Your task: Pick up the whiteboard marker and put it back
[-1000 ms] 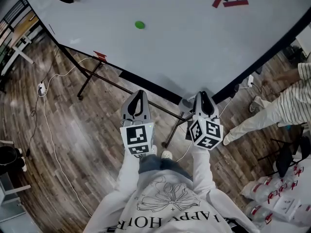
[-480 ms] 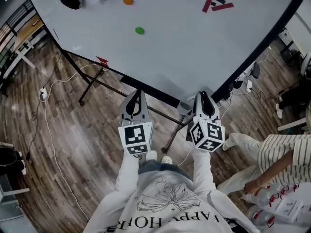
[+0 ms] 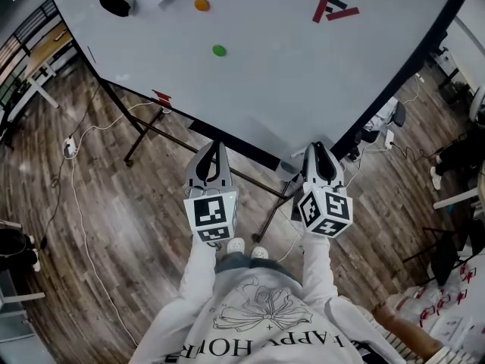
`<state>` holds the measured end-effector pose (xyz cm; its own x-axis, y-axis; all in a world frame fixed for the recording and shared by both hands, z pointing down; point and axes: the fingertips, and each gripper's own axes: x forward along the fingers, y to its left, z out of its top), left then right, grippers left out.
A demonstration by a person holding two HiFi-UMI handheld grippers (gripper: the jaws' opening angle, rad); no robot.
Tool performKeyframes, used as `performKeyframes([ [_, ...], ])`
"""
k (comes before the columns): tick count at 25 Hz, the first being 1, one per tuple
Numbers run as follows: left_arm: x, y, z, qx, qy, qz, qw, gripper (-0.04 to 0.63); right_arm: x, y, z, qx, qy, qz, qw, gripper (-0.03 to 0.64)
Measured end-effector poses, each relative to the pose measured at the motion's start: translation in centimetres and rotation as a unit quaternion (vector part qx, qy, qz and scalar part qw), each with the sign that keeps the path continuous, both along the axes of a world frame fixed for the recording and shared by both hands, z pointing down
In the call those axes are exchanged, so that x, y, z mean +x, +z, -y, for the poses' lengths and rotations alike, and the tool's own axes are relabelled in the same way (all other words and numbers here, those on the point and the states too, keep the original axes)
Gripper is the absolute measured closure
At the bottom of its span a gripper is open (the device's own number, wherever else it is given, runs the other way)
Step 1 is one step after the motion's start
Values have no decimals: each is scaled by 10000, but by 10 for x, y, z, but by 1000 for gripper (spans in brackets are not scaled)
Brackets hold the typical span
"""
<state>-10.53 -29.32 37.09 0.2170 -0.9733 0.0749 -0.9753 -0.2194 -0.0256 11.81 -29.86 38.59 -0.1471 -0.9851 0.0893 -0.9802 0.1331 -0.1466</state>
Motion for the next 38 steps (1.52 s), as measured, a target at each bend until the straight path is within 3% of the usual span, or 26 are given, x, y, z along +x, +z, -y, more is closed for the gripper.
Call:
performKeyframes([
  [11, -1, 7, 1, -69, -58, 4, 10000, 588, -1, 18, 6, -224, -102, -30, 9997, 554],
  [38, 3, 34, 14, -379, -72, 90, 9992, 588, 1, 120, 25, -1315, -38, 405, 9905, 554],
])
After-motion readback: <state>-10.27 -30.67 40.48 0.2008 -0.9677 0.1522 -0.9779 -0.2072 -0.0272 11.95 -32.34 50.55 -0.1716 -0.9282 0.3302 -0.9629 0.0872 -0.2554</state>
